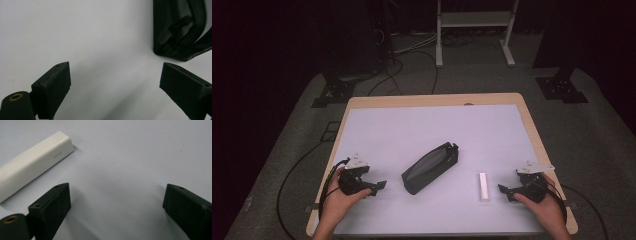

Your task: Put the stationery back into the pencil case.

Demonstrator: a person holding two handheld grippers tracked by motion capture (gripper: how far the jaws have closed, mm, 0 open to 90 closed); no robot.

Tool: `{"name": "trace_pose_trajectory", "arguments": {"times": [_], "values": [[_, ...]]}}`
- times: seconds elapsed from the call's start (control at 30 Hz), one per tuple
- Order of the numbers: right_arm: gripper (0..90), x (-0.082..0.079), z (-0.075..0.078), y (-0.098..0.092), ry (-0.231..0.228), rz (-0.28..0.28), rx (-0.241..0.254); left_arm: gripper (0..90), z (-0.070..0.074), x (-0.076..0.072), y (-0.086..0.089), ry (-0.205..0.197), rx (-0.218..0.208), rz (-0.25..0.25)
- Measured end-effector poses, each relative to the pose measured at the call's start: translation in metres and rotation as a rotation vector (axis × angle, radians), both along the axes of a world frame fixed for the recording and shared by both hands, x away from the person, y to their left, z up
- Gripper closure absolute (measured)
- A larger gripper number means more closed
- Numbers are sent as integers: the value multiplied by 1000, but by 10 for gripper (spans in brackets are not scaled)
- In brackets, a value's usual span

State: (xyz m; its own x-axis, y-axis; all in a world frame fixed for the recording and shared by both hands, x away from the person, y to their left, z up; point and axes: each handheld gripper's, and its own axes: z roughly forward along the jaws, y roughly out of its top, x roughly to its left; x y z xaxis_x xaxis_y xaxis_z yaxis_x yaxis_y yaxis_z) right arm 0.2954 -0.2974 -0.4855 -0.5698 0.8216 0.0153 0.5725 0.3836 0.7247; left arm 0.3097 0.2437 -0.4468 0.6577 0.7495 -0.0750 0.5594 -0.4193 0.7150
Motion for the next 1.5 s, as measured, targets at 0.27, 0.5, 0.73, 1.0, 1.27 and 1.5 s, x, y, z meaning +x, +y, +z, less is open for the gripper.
{"name": "trace_pose_trajectory", "arguments": {"times": [0.27,0.5,0.73,1.0,1.27,1.5], "values": [[67,0,0,0,-1,-1,-3,94,-13,-2,5,17,30,6],[67,0,0,1,-1,-1,-5,94,-24,-2,8,15,42,15],[98,-1,3,1,7,-9,-13,58,-30,-4,8,-47,70,36],[150,-5,9,-1,11,-29,1,28,-32,-6,6,-62,79,33],[151,-14,19,-1,20,-38,35,26,-33,-6,7,-57,73,36],[153,-21,26,6,22,-34,35,26,-33,-6,7,-55,73,35]]}}
